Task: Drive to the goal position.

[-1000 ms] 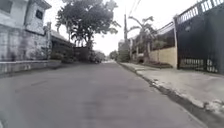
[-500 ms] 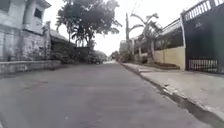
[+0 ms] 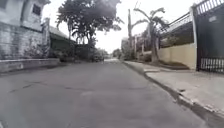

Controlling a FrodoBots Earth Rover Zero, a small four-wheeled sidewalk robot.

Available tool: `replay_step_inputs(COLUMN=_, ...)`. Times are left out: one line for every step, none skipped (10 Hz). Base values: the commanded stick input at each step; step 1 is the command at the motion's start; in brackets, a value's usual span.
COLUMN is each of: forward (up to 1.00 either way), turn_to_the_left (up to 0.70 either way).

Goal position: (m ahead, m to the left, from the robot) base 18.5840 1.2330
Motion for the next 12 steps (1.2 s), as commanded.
replay_step_inputs(forward=1.00, turn_to_the_left=0.00)
replay_step_inputs(forward=1.00, turn_to_the_left=0.00)
replay_step_inputs(forward=1.00, turn_to_the_left=0.00)
replay_step_inputs(forward=1.00, turn_to_the_left=0.00)
replay_step_inputs(forward=1.00, turn_to_the_left=0.00)
replay_step_inputs(forward=1.00, turn_to_the_left=0.00)
replay_step_inputs(forward=1.00, turn_to_the_left=0.00)
replay_step_inputs(forward=1.00, turn_to_the_left=0.00)
replay_step_inputs(forward=1.00, turn_to_the_left=0.00)
replay_step_inputs(forward=1.00, turn_to_the_left=0.00)
replay_step_inputs(forward=1.00, turn_to_the_left=0.00)
replay_step_inputs(forward=1.00, turn_to_the_left=0.00)
